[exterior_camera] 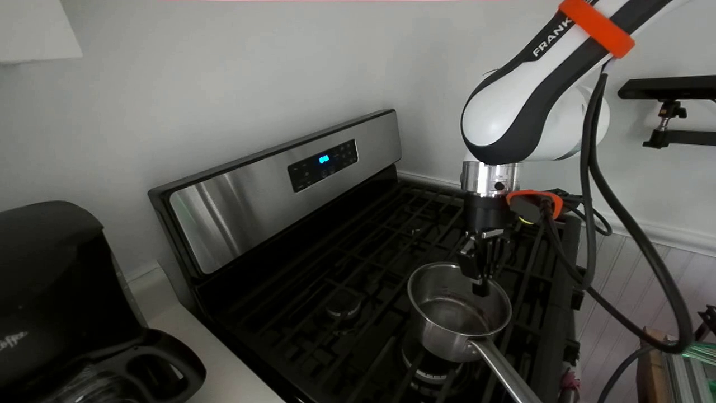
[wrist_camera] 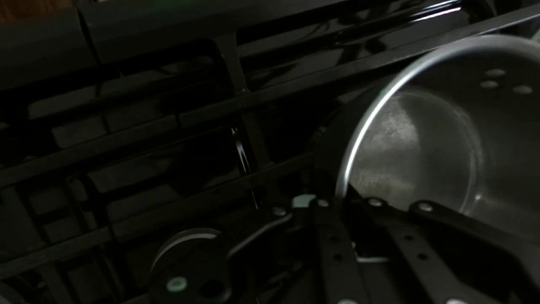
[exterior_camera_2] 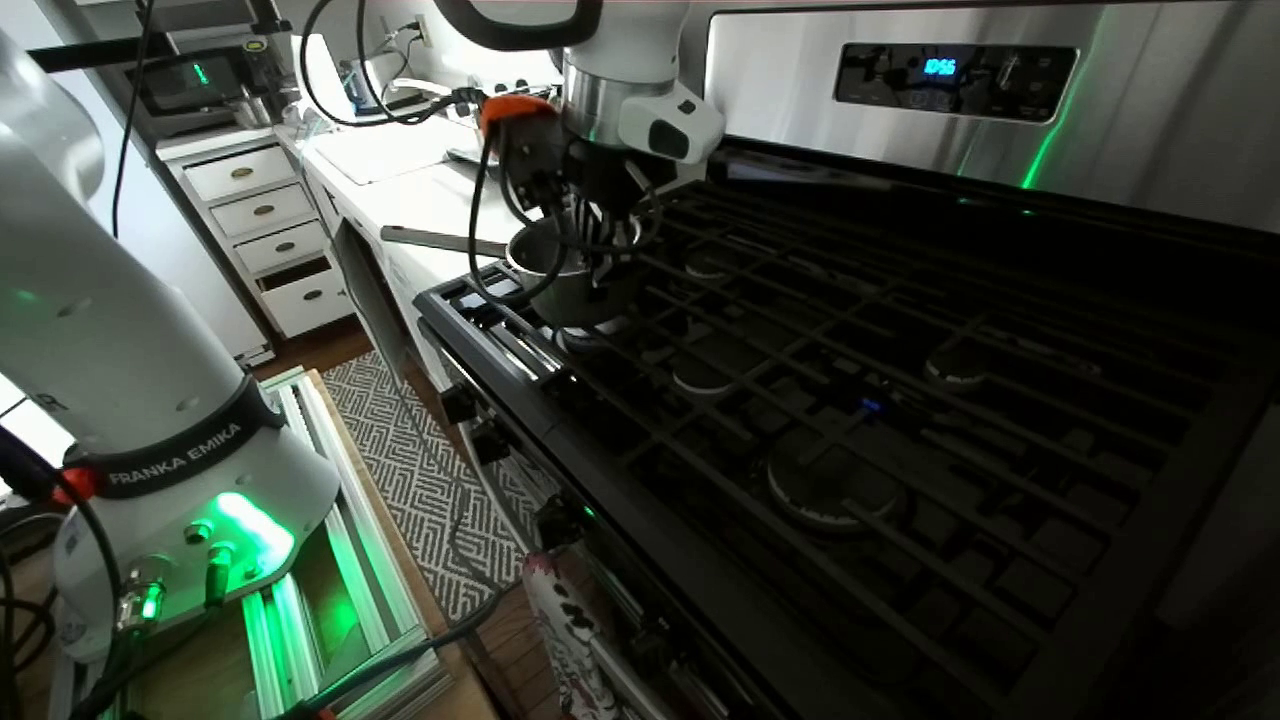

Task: Slide the silver pot a little to the right on the hob of the stove

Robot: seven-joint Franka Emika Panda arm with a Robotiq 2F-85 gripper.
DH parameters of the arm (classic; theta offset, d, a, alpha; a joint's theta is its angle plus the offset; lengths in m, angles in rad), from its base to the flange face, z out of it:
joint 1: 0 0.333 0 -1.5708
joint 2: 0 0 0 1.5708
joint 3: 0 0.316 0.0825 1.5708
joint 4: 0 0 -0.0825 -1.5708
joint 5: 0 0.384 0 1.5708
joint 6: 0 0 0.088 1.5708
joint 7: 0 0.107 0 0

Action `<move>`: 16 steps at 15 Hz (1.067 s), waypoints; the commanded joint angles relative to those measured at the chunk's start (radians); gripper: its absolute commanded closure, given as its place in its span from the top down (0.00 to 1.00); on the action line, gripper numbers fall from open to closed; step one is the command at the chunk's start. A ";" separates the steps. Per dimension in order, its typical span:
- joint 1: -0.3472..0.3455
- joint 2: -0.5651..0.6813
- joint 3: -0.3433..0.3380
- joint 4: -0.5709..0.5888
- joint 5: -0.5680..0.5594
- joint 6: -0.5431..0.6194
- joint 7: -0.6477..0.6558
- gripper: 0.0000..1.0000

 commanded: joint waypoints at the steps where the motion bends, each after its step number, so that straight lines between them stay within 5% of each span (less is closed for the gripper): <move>1: -0.020 0.012 -0.029 0.038 0.037 -0.014 -0.019 0.01; 16: -0.106 0.114 -0.113 0.247 -0.052 -0.115 -0.092 0.01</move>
